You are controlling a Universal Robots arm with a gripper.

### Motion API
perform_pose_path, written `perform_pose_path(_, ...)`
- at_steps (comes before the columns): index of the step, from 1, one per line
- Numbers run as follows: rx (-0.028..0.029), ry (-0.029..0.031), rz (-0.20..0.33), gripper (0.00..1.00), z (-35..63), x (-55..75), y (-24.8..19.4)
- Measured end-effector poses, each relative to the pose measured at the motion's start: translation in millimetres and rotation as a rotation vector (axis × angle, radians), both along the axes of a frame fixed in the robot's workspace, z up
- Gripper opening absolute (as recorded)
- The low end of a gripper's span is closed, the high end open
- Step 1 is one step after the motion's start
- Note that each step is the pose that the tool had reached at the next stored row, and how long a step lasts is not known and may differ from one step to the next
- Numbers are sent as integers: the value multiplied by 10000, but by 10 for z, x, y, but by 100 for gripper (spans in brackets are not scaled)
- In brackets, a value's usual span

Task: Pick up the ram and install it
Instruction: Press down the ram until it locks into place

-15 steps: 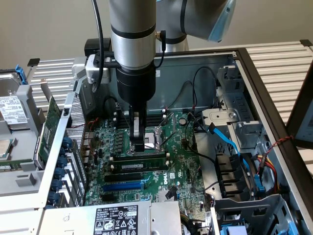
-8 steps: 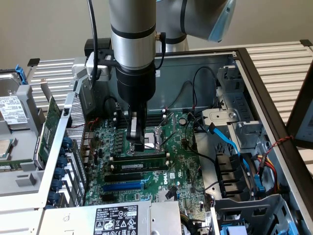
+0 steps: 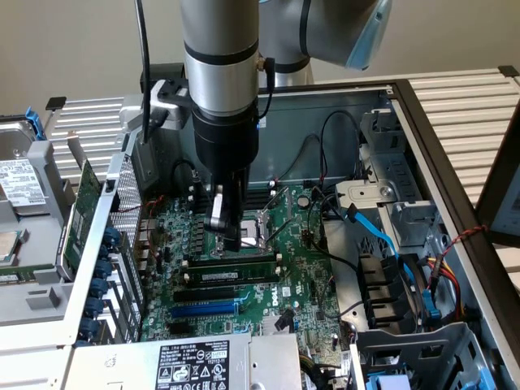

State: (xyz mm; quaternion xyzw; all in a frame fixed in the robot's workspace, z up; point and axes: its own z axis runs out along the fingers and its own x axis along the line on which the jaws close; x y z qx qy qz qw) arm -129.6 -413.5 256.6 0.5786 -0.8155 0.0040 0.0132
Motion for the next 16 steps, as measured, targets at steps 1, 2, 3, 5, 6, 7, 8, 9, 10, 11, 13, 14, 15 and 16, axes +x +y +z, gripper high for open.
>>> perform_pose_path(1, -6, -38, -84, 11, 0, 0, 0)
perform_pose_path(2, -15, -75, -173, 11, 0, 1, 0)
perform_pose_path(3, -24, -107, -259, 11, 0, 1, 0)
perform_pose_path(5, -36, -152, -448, 11, 0, 1, 0)
perform_pose_path(6, -40, -165, -552, 11, 0, 1, 0)
perform_pose_path(7, -42, -175, -661, 11, 0, 1, 0)
perform_pose_path(8, -45, -183, -784, 11, 0, 0, 0)
perform_pose_path(9, -47, -190, -898, 11, 0, 1, 0)
perform_pose_path(10, -50, -196, -1014, 11, 0, 1, 0)
perform_pose_path(11, -52, -202, -1130, 11, 0, 0, 0)
perform_pose_path(13, -56, -214, -1367, 11, -1, 0, 0)
perform_pose_path(14, -56, -220, -1487, 11, -2, 0, 0)
perform_pose_path(15, -58, -225, -1607, 11, -3, 0, 0)
perform_pose_path(16, -59, -228, -1722, 11, -3, 0, 0)
